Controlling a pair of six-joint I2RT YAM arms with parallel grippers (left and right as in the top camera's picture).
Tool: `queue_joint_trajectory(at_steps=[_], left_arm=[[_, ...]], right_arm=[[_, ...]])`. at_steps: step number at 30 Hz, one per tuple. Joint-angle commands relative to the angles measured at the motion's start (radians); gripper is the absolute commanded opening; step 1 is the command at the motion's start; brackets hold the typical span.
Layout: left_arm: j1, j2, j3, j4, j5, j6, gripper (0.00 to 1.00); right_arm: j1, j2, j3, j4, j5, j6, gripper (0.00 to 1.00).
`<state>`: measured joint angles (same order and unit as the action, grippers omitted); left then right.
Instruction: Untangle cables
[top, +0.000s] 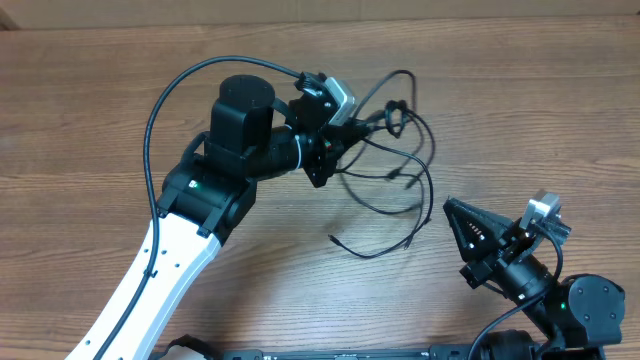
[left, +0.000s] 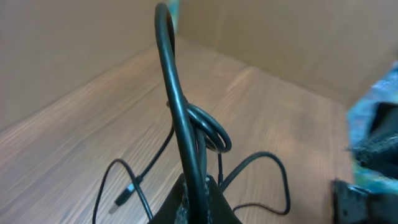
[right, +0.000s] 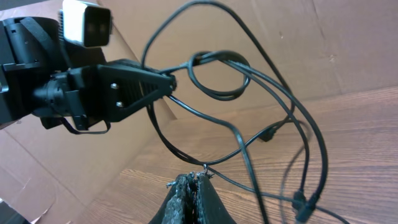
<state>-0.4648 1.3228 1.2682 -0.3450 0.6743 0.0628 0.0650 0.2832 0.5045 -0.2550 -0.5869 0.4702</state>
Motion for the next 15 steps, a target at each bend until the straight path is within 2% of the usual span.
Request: queue_joint_trajectory(at_steps=[1,13,15], left_arm=[[-0.007,-0.003,0.013,0.028,0.136,0.031,0.04],[-0.007,-0.003,0.013,0.016,0.138,0.075,0.04],[-0.007,-0.003,0.013,-0.006,0.14,0.113,0.04]], right_arm=[[-0.005,-0.011,0.02,0.006,0.009,-0.008,0.04],[-0.005,-0.011,0.02,0.006,0.009,-0.008,0.04],[-0.005,-0.011,0.02,0.006,0.009,-0.008,0.04]])
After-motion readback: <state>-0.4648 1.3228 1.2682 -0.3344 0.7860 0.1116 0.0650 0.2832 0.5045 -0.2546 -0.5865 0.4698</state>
